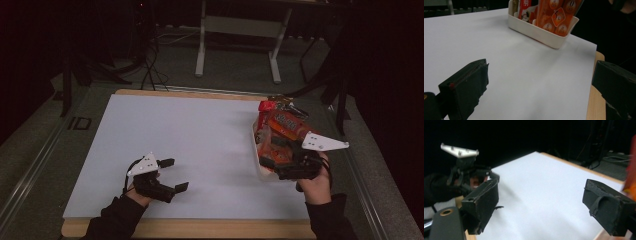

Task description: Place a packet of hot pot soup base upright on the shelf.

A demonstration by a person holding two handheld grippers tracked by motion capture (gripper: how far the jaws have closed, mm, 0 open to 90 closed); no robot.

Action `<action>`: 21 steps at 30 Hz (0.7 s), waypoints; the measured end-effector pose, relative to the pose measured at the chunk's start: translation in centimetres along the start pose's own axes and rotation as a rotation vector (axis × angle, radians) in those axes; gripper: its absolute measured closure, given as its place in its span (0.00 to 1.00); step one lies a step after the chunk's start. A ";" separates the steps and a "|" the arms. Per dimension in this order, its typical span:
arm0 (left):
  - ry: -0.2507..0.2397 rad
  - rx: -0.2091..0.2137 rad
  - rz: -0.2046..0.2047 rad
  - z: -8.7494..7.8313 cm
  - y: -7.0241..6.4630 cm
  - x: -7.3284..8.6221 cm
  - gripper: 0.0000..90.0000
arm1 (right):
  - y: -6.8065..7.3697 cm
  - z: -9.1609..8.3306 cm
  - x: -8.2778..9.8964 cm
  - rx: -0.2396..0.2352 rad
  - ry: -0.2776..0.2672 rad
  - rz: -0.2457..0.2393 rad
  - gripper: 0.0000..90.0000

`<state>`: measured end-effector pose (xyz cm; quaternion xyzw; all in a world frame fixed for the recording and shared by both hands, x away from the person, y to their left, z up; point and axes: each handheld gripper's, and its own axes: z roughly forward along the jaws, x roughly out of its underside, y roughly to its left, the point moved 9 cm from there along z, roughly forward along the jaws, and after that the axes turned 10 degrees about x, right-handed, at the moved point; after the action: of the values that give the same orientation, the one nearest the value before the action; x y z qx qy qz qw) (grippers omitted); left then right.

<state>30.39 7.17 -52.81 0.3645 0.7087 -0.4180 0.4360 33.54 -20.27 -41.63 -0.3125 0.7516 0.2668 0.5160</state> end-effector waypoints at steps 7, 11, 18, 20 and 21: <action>0.004 0.001 0.005 0.0 -0.1 0.0 0.01 | 1.1 1.8 3.1 -0.033 0.046 -0.007 0.15; 0.004 0.001 0.003 0.0 0.0 0.1 0.01 | 1.5 2.5 4.8 -0.034 0.083 -0.011 0.15; 0.009 0.004 0.009 0.1 -0.1 0.3 0.01 | 1.5 2.4 6.5 -0.043 0.096 0.005 0.16; 0.009 0.004 0.010 0.1 -0.2 0.3 0.01 | 1.5 2.3 6.9 -0.049 0.098 0.020 0.16; 0.007 0.004 0.011 0.1 -0.2 0.3 0.01 | 1.6 2.3 7.1 -0.053 0.103 0.021 0.16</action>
<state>30.17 7.09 -53.03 0.3705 0.7075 -0.4157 0.4351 31.82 -18.94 -48.96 -0.3316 0.7731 0.2754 0.4653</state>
